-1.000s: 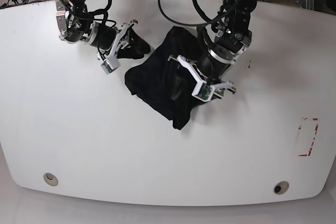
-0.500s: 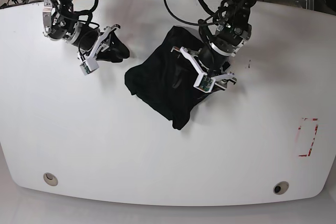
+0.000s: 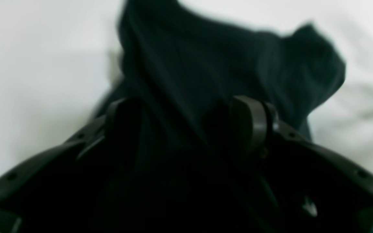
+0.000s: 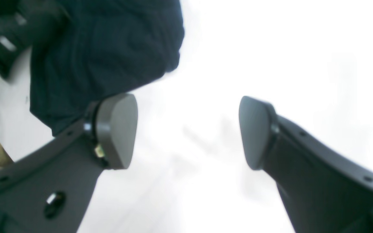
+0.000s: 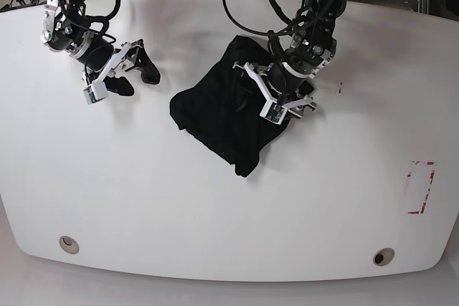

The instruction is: Fold the T-shirt properly

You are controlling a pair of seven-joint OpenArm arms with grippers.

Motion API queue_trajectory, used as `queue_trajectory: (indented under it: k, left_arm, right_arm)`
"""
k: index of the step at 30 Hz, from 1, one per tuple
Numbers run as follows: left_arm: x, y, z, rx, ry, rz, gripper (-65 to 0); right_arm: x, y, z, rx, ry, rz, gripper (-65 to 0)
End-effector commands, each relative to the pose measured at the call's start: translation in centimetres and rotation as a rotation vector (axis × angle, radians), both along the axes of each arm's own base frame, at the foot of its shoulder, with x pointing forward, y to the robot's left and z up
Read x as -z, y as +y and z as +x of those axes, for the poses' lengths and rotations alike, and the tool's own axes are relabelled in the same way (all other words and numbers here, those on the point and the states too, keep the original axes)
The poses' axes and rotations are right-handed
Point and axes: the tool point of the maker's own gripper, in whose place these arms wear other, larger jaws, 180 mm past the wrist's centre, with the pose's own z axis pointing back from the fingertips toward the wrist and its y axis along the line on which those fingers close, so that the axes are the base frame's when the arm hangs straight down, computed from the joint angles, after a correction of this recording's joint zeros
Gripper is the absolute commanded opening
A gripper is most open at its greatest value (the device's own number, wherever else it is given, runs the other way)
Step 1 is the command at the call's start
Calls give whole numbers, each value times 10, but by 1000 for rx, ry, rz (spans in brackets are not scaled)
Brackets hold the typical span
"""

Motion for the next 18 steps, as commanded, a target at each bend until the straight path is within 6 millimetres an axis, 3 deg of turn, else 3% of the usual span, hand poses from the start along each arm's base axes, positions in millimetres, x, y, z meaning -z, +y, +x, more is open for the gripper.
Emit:
queue_trajectory:
  k: [1, 9, 15, 18]
  left_arm:
    - [3, 3, 8, -2, -23, -11, -250]
    - [45, 15, 5, -15, 74, 28, -250]
    - [55, 50, 4, -71, 95, 71, -249]
    - [64, 82, 0, -153, 142, 90, -249]
  right_arm:
    - [-15, -1, 7, -4, -57, 18, -195]
    - [-16, 1, 5, -5, -54, 25, -212]
    - [-15, 1, 5, -5, -53, 25, -212]
    - [-15, 1, 4, -5, -52, 26, -212]
